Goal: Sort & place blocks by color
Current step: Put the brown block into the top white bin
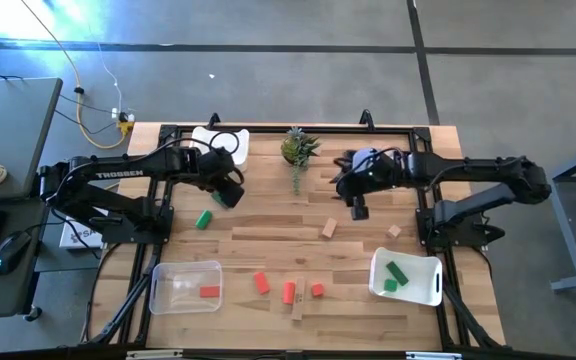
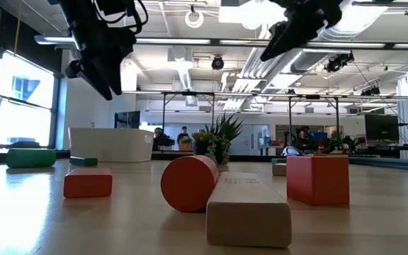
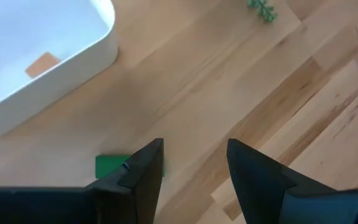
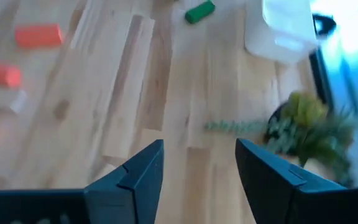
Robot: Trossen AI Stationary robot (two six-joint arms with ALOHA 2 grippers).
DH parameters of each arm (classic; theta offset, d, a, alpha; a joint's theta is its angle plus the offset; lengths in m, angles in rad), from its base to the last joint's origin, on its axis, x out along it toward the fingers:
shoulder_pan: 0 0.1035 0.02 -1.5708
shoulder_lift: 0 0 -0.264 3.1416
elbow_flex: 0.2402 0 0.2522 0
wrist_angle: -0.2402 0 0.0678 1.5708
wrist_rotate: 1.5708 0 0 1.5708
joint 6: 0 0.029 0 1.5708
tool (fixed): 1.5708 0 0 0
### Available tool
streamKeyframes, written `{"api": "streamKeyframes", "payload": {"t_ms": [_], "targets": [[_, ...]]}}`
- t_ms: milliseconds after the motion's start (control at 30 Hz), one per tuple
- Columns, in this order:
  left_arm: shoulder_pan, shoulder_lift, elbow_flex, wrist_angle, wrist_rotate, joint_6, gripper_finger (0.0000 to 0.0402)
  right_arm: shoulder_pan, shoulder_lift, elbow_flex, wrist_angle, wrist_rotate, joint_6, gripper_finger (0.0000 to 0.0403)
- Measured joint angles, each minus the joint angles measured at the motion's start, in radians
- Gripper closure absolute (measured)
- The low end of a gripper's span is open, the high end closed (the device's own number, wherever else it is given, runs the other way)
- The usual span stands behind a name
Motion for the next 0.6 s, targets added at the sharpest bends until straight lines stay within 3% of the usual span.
{"api": "streamKeyframes", "payload": {"t_ms": [233,600], "targets": [[0.0,0.0,0.0,0.003,-0.007,-0.077,0.0236,0.0,0.1,0.001,-0.004,-0.058,-0.236,0.0217],[-0.001,0.0,0.0,0.004,-0.019,-0.108,0.0236,0.0,0.293,0.0,-0.024,-0.137,-0.469,0.0217]]}}
